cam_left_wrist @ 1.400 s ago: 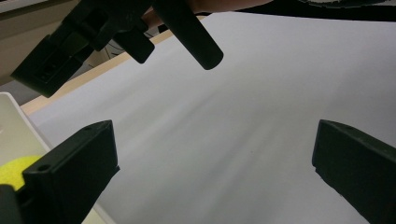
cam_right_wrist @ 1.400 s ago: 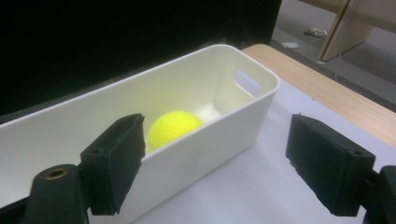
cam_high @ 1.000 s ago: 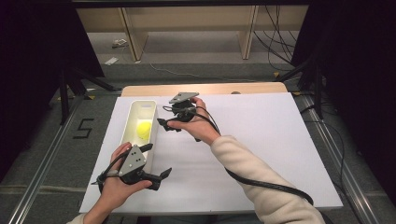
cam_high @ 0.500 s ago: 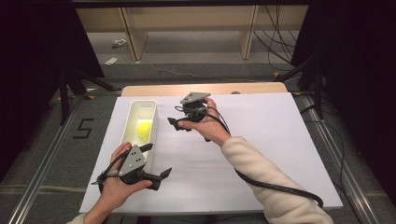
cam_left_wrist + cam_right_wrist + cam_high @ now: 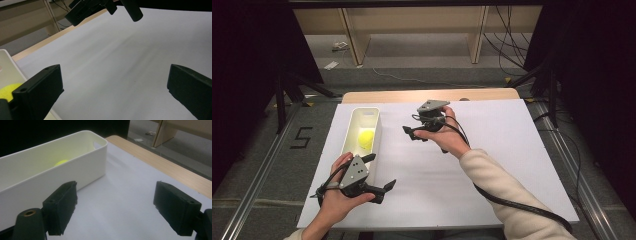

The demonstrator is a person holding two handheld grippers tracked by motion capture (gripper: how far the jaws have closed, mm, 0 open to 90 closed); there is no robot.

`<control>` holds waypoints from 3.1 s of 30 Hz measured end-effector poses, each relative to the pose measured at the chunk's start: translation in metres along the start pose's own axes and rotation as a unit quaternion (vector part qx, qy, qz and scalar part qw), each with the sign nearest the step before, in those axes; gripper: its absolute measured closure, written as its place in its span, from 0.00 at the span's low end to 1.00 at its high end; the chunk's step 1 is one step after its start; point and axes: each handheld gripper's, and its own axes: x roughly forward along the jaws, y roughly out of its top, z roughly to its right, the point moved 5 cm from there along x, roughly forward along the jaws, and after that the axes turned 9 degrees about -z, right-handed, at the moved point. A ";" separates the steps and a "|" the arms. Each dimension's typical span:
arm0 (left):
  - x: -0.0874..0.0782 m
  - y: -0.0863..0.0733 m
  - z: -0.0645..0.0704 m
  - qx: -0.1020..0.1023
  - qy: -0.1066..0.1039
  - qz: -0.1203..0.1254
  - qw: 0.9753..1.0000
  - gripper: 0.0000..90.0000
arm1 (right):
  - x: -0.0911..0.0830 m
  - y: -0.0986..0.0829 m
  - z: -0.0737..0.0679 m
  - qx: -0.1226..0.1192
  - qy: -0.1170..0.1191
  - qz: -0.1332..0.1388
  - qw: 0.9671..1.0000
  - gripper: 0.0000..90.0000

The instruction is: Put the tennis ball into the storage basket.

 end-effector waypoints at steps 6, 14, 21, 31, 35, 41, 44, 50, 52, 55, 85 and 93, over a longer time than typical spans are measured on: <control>-0.001 0.000 0.000 0.000 0.000 0.000 1.000 0.00 | -0.005 -0.004 0.004 0.004 -0.003 0.003 1.000 0.22; 0.000 0.000 0.000 0.000 0.000 0.000 1.000 0.00 | -0.013 -0.014 0.010 0.013 -0.009 0.003 1.000 0.22; 0.000 0.000 0.000 0.000 0.000 0.000 1.000 0.00 | -0.022 -0.020 0.017 0.019 -0.013 0.007 1.000 0.22; -0.001 0.000 0.000 0.000 0.001 0.000 1.000 0.00 | -0.035 -0.029 0.025 0.028 -0.018 0.010 0.999 0.22; -0.001 0.000 -0.001 0.003 0.003 0.000 1.000 0.00 | -0.041 -0.036 0.029 0.038 -0.020 0.012 0.999 0.22; -0.001 0.000 -0.001 0.002 0.003 -0.001 1.000 0.00 | -0.053 -0.047 0.035 0.041 -0.026 0.014 0.999 0.22; -0.001 0.000 -0.001 0.002 0.003 -0.001 1.000 0.00 | -0.063 -0.053 0.038 0.043 -0.031 0.017 0.998 0.22; -0.001 0.001 0.000 -0.001 0.004 0.002 1.000 0.00 | -0.086 -0.068 0.047 0.057 -0.043 0.027 0.997 0.22; -0.001 0.001 -0.001 0.001 0.005 0.001 1.000 0.00 | -0.091 -0.073 0.050 0.062 -0.045 0.028 0.997 0.22; -0.001 0.001 -0.001 0.001 0.006 0.001 1.000 0.00 | -0.099 -0.083 0.054 0.069 -0.051 0.029 0.996 0.22; -0.001 -0.001 -0.002 -0.005 0.008 0.000 1.000 0.00 | -0.163 -0.170 0.059 0.087 -0.077 0.026 0.993 0.22; -0.001 -0.001 -0.003 -0.003 0.010 0.000 1.000 0.00 | -0.175 -0.183 0.054 0.086 -0.080 0.028 0.993 0.23</control>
